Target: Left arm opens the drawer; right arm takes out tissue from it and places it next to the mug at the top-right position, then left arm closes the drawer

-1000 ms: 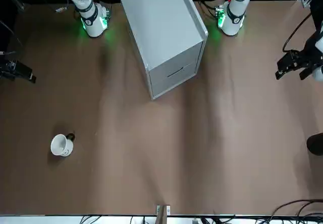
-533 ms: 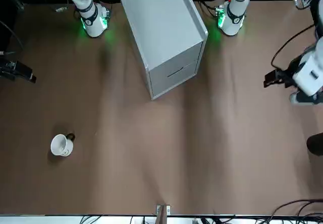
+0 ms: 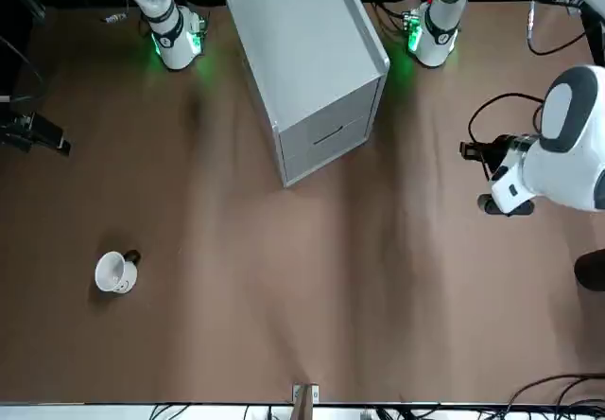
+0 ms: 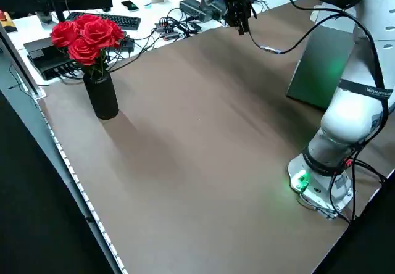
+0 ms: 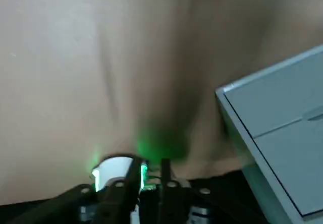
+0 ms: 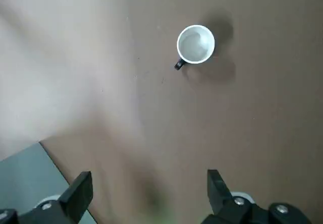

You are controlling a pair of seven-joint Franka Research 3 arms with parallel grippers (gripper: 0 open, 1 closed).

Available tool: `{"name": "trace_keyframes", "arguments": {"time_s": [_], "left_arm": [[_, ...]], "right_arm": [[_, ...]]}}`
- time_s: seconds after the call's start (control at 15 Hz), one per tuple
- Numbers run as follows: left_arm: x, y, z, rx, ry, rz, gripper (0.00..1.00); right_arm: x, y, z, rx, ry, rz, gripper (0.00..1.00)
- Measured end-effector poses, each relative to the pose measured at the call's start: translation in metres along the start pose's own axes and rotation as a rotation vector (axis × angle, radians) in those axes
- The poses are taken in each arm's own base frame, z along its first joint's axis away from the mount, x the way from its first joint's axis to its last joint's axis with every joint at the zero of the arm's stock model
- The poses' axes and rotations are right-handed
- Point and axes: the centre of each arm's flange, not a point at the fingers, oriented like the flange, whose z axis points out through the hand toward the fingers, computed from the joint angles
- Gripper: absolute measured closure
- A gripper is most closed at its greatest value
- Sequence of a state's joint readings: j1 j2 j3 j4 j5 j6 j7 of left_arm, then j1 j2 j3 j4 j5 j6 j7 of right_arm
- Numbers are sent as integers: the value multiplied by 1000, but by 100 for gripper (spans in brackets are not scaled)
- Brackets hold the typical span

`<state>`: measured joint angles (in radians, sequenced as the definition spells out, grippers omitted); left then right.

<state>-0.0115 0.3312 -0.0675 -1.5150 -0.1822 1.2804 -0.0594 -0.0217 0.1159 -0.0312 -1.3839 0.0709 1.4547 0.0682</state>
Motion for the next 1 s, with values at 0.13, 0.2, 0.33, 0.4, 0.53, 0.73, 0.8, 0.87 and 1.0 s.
{"name": "trace_keyframes", "arguments": {"time_s": [0.13,0.2,0.33,0.4,0.53,0.73,0.8,0.87,1.0], "left_arm": [[11,3,18,-43,-62,7,89],[19,6,31,-74,-103,12,98],[51,18,79,-173,-223,5,99],[61,24,95,-202,-261,-3,99],[78,40,125,-257,-333,-33,99],[93,64,158,-324,-420,-76,99],[95,74,166,-333,-441,-80,99],[96,87,173,-342,-459,-79,99],[96,111,186,-350,-488,-71,99]], "right_arm": [[0,-2,0,0,0,-3,0],[0,-2,0,0,0,-4,0],[0,-3,0,0,1,-6,0],[0,-3,0,0,2,-6,0],[0,-3,0,0,4,-6,0],[0,-3,-1,0,6,-6,0],[0,-3,-1,0,6,-6,0],[0,-4,-1,0,7,-7,0],[1,-4,-1,1,14,-7,0]]}}
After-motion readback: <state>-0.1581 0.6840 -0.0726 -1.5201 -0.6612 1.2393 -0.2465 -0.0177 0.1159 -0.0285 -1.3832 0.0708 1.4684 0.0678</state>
